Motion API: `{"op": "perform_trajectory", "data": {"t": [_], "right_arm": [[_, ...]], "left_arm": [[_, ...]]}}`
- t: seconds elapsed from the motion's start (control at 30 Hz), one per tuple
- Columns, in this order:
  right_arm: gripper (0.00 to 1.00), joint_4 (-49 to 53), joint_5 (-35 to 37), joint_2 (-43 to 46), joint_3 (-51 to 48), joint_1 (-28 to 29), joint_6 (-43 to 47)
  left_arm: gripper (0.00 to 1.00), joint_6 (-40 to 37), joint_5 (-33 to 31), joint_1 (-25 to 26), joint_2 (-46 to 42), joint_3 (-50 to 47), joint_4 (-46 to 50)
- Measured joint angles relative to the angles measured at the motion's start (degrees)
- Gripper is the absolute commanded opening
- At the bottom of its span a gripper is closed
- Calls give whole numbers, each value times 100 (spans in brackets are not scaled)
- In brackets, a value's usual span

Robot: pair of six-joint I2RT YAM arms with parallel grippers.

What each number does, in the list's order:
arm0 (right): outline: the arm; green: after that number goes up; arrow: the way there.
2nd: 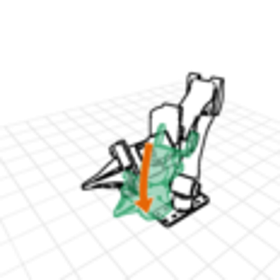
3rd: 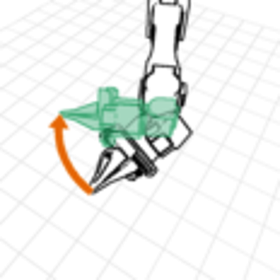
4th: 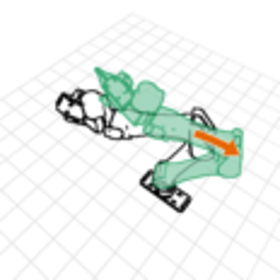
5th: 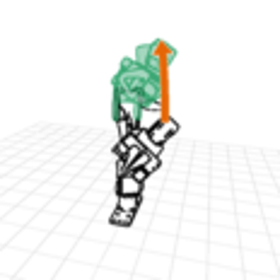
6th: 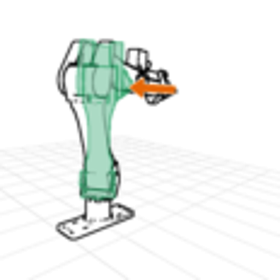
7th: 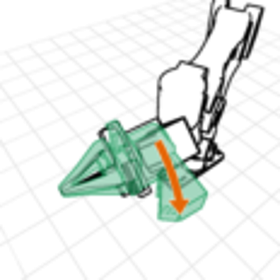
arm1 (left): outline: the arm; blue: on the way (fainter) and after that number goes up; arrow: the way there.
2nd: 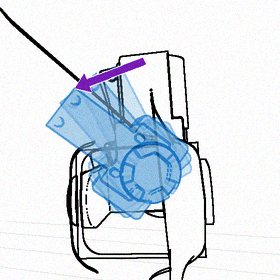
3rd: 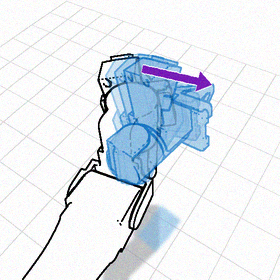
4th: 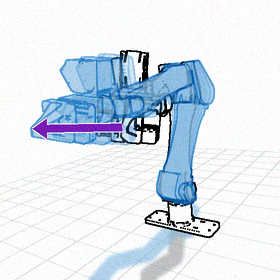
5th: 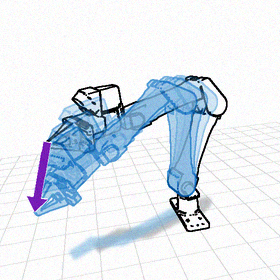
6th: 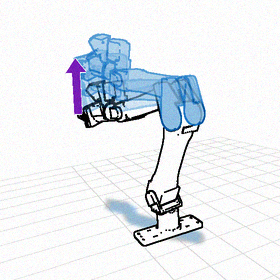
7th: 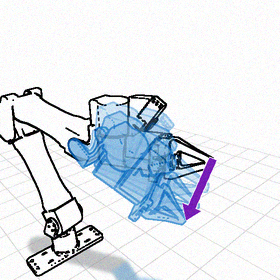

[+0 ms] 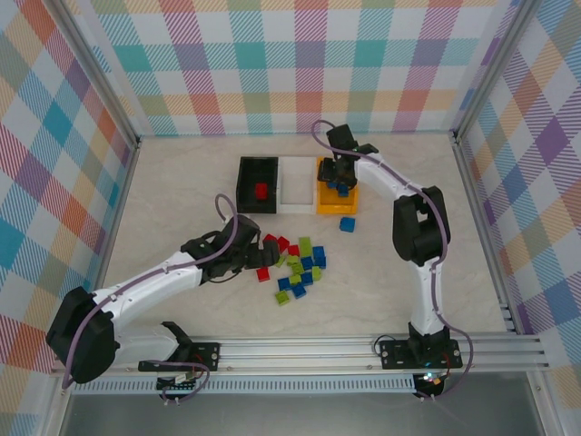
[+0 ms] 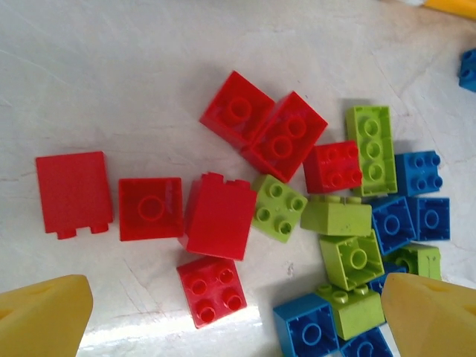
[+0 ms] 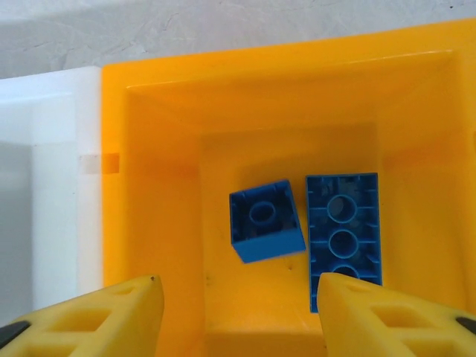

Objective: Sort the legos into containers by color

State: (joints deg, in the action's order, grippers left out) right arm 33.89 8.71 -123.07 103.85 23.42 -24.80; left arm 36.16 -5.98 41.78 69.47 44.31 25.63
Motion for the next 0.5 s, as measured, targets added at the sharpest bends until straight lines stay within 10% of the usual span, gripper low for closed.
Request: {"op": "perform_trajectory", "data": {"t": [0.5], "right_arm": [[57,-1008,-267,3104,-3421,136,-225]], "left_arm": [[86,-278,240,1392,562,136,599]]}}
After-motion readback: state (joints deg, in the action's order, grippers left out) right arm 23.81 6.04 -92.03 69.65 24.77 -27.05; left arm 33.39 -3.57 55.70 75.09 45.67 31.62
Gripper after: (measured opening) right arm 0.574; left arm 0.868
